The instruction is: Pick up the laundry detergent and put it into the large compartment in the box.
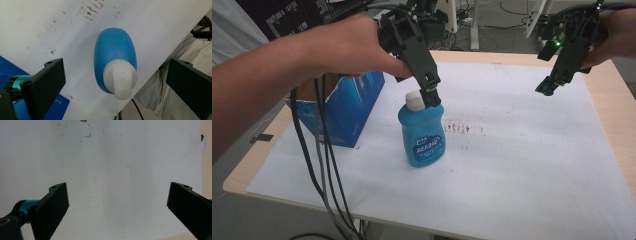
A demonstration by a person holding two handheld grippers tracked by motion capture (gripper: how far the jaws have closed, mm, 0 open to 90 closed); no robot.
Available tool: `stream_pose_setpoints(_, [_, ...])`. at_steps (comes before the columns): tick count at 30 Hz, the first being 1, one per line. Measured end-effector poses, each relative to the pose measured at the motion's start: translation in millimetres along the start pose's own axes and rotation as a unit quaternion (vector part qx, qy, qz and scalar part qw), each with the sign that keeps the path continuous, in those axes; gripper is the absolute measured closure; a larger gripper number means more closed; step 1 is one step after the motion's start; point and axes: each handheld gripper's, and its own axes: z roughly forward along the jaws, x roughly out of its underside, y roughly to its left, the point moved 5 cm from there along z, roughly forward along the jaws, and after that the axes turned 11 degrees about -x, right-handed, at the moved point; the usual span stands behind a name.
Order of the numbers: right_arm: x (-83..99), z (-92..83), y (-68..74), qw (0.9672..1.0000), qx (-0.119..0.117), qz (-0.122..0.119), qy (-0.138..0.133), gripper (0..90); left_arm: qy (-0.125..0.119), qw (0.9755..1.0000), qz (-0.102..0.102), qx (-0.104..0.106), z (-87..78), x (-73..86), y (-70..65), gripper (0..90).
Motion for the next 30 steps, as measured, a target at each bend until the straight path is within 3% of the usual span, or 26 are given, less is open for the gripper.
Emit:
stream_pose_setpoints(18, [-0.5, -1.1, 2.8, 1.0000, 0.002, 0.000, -0.004, 3.0, -0.007, 1.0000, -0.004, -0.003, 34.8, 8.9, -9.5, 2.3])
stream_pose_setpoints(30, [1.3, -0.5, 2.2, 1.0000, 0.001, 0.002, -0.003, 3.0, 0.006, 0.9998, 0.016, -0.009, 54.7, 10.9, -14.7, 2.3])
